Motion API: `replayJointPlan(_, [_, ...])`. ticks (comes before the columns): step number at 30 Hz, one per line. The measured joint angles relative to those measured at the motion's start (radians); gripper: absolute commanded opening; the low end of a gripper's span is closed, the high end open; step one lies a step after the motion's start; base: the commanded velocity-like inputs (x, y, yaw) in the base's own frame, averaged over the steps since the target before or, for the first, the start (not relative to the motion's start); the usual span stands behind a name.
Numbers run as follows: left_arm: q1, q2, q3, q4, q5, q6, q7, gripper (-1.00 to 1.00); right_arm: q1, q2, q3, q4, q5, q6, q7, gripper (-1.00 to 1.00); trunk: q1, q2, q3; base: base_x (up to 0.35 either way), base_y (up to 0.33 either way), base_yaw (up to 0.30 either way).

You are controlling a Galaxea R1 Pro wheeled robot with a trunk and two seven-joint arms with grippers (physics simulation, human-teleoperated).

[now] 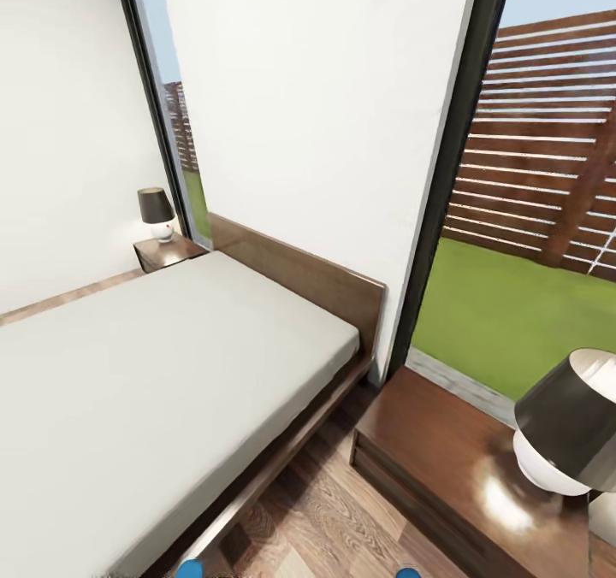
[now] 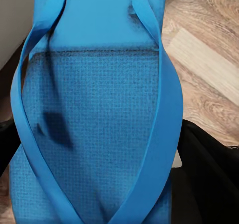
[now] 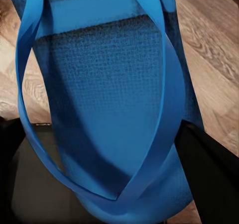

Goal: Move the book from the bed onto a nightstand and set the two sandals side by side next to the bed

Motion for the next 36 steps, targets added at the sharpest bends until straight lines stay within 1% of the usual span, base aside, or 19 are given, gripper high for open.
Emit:
replayJointPlan(6, [0.004, -0.002, 0.000, 0.001, -0.001, -0.007, 0.000, -1.00, 0.007, -0.007, 0.000, 0.001, -0.003, 0.000, 0.000, -1.00, 0.000, 0.000, 0.000, 0.000, 0.000, 0.168])
replayJointPlan(16, [0.029, -0.003, -0.002, 0.000, -0.001, -0.011, -0.001, -1.00, 0.009, -0.011, -0.001, 0.002, -0.006, 0.000, 0.000, -1.00, 0.000, 0.000, 0.000, 0.000, 0.000, 0.181])
replayJointPlan(36, [0.032, -0.005, -0.005, 0.000, -0.009, -0.011, -0.001, -1.00, 0.010, -0.010, -0.001, 0.002, -0.005, 0.000, 0.000, -1.00, 0.000, 0.000, 0.000, 0.000, 0.000, 0.239])
